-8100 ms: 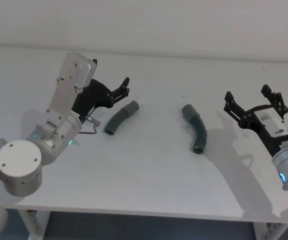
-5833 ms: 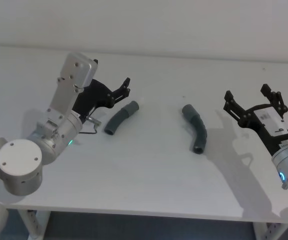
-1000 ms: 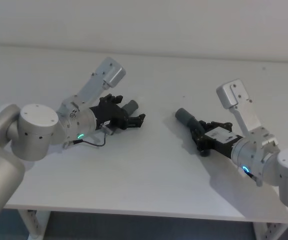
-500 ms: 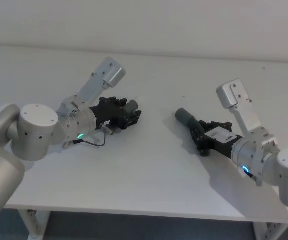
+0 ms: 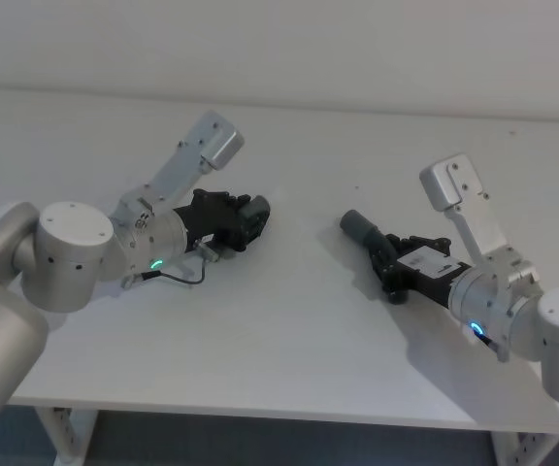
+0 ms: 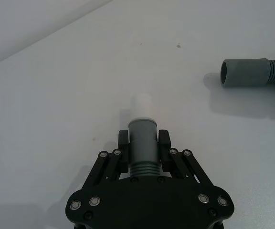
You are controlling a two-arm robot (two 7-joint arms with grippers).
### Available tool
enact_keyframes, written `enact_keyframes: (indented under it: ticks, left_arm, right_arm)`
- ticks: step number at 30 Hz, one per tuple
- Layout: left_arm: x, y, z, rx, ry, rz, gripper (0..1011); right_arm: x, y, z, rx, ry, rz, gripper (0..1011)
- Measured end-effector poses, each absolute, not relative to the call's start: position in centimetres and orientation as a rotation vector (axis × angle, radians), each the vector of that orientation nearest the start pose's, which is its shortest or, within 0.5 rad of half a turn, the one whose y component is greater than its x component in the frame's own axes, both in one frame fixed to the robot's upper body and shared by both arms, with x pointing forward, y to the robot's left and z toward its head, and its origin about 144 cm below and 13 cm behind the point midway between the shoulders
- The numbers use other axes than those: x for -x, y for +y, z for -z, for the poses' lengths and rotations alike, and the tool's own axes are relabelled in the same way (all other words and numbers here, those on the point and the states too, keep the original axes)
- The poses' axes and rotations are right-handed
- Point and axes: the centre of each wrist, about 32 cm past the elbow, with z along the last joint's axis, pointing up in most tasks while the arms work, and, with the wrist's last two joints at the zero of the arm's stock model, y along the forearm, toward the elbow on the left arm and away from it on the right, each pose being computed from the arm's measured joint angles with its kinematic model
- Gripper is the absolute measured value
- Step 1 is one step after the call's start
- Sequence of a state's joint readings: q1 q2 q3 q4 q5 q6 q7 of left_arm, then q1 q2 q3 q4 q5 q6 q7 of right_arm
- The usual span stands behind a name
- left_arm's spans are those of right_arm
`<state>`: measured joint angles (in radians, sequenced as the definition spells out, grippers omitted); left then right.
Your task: Use both hands to pick up one end of the pipe from the table, align the ends, and insert them.
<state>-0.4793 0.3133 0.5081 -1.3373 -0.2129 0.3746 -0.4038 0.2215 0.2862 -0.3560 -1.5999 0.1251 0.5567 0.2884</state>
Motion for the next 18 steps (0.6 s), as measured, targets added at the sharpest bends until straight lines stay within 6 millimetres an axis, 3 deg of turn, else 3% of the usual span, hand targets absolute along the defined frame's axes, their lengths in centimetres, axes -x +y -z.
enact_keyframes:
  ticks: [18]
  left_arm:
    - [-56.4, 19.66, -121.11, -0.403, 0.003, -0.794, 354]
  right_arm:
    - [-49.83, -20.13, -120.16, 0.46, 0.107, 0.987, 251]
